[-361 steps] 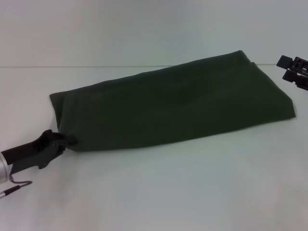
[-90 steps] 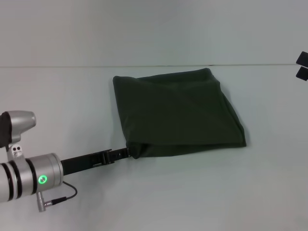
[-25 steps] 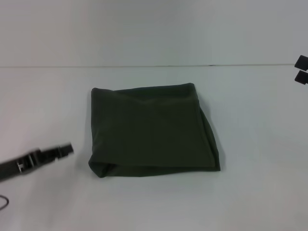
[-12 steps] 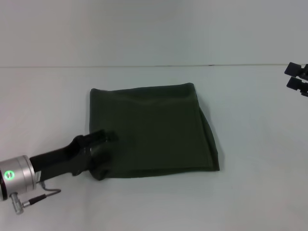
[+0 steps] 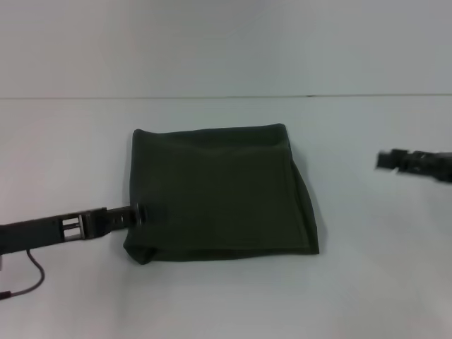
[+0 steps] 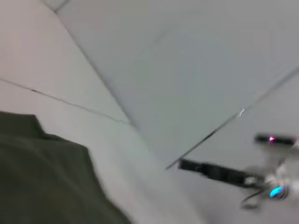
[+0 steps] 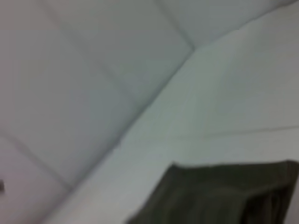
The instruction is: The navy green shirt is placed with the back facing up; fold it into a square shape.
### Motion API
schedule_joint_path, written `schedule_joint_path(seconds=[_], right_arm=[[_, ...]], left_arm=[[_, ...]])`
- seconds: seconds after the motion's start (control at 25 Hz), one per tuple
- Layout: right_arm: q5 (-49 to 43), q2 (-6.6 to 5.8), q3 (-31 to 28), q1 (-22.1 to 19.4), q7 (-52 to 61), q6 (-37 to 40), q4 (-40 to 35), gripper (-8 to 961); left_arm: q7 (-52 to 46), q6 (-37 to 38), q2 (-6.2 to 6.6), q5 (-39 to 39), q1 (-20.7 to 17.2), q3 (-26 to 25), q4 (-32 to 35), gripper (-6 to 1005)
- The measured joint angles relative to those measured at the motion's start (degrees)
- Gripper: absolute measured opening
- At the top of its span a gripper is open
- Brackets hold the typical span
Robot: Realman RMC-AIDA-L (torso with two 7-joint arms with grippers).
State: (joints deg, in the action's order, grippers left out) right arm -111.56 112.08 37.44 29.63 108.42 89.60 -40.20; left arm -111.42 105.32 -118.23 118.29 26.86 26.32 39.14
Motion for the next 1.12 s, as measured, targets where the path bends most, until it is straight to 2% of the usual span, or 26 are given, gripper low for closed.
schedule_joint_path(seconds=[0.12, 0.2, 0.32, 0.48, 0.6, 0.84, 1.12], right_arm=[[-3.3, 2.56, 1.8, 1.2, -8.2, -0.9, -3.2, 801], [-4.6, 4.75, 2.4, 1.9, -14.4, -1.3, -4.1, 801], [-5.1, 6.8, 3.0, 2.9, -18.5, -1.7, -4.3, 801], [-5.2, 7.34, 4.9, 3.7, -19.2, -1.8, -4.2, 802], [-5.2, 7.36, 6.0, 3.9, -19.2, -1.9, -4.1, 802], [-5.2, 7.48, 6.5, 5.3, -19.3, -2.6, -3.1, 802], [-5.2, 7.62, 11.7, 6.9, -18.8, -4.2, -1.5, 801]], left_arm=[[5.3, -3.2, 0.01, 1.2, 0.5, 1.6, 1.9, 887], [9.6, -4.9, 0.01, 1.5, 1.0, 2.2, 2.4, 888], [14.9, -6.7, -0.29, 1.4, 1.7, 2.8, 2.7, 888], [17.4, -8.9, -0.75, 1.6, 2.9, 4.4, 3.0, 888], [17.4, -10.5, -0.64, 1.8, 3.2, 7.6, 3.7, 887], [17.6, -12.4, -0.39, 1.9, 4.2, 10.2, 5.6, 887], [17.6, -13.7, -0.28, 2.0, 5.9, 15.8, 6.3, 887]])
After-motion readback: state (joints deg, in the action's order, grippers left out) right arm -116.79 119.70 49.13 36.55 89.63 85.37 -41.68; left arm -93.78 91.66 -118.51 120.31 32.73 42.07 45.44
